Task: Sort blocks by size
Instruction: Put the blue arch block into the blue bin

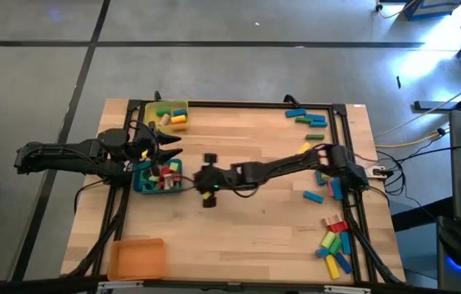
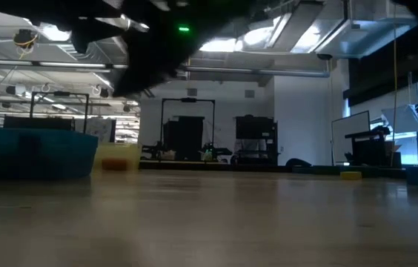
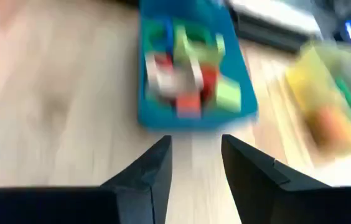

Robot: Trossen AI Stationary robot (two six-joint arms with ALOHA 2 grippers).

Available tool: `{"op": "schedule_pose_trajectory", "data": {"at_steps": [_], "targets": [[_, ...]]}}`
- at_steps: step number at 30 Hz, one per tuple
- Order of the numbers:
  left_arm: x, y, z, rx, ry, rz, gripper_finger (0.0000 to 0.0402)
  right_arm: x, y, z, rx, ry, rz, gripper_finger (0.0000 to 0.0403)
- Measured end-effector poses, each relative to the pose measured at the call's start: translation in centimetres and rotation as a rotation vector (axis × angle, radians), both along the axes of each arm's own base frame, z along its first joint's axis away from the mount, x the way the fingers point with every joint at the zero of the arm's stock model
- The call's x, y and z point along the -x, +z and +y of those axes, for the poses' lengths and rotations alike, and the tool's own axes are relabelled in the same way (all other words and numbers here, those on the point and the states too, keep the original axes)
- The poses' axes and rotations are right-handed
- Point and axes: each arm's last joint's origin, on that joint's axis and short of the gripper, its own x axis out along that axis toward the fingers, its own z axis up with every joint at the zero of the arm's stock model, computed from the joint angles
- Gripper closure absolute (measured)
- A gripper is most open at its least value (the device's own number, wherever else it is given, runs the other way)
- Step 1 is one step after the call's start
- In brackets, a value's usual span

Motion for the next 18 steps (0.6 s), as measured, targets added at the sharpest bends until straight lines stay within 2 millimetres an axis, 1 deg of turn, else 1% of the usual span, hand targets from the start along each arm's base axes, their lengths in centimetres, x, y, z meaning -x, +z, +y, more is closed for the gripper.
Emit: {"op": "schedule_pose_trajectory", "data": {"at_steps": [4,8,13,15,18], "targets": [[0.0,-0.2,0.0,0.007,0.001,0.014,0.0206,4.3,0.4,0.1,-0.039,-0.081,0.044,0.0265],[-0.1,-0.6,0.0,0.009,0.001,0.058,0.0206,8.9,0.6,-0.2,-0.089,-0.189,0.154,0.0265],[-0.7,-1.3,0.0,0.013,0.001,0.122,0.0206,13.9,2.2,-0.8,-0.146,-0.344,0.283,0.0265],[-1.0,-2.0,0.0,0.019,0.001,0.139,0.0206,15.7,2.7,-1.1,-0.165,-0.421,0.354,0.0265],[-1.6,-3.5,0.1,0.041,0.005,0.177,0.0206,18.1,3.4,-1.6,-0.197,-0.557,0.445,0.0265]]}}
